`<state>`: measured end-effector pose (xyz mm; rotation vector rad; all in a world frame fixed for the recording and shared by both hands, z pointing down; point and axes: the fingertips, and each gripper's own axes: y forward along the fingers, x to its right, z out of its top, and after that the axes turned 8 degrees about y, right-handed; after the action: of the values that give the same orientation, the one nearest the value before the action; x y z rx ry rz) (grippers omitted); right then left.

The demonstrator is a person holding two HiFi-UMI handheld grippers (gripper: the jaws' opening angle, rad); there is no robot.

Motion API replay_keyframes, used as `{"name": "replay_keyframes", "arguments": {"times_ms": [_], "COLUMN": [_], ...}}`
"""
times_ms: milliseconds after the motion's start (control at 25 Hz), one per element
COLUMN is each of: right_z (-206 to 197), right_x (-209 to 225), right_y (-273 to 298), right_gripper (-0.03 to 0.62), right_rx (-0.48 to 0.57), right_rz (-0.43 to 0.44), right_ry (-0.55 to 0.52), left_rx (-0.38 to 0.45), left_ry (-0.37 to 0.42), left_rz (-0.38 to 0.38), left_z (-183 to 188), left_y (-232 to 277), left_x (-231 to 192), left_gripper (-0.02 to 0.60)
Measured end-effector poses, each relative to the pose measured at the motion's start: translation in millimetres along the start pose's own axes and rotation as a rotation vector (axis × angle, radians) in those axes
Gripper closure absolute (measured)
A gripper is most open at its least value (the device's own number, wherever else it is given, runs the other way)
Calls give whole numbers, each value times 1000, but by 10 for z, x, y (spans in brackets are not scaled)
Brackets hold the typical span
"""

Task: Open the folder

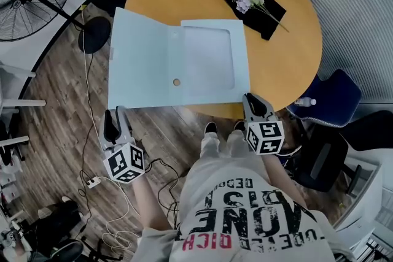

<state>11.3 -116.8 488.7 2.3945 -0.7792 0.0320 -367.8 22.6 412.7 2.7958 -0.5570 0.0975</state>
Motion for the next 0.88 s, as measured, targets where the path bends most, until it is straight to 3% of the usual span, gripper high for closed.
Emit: {"name": "replay_keyframes", "arguments": {"times_ms": [280, 880], "right_z": [162, 367], "right_x": [-127, -105], "right_y": [-55, -187], "right_gripper": [580, 580], "right_rx": [35, 88], "right_rz": [57, 59], "right_ry": [8, 15], "left_rx": [51, 159], "left_ry": [27, 22], "left_rz": [-68, -199], "left_z": [274, 792], "left_y": [-84, -283], "left_x": [278, 767], "left_gripper": [414, 413]}}
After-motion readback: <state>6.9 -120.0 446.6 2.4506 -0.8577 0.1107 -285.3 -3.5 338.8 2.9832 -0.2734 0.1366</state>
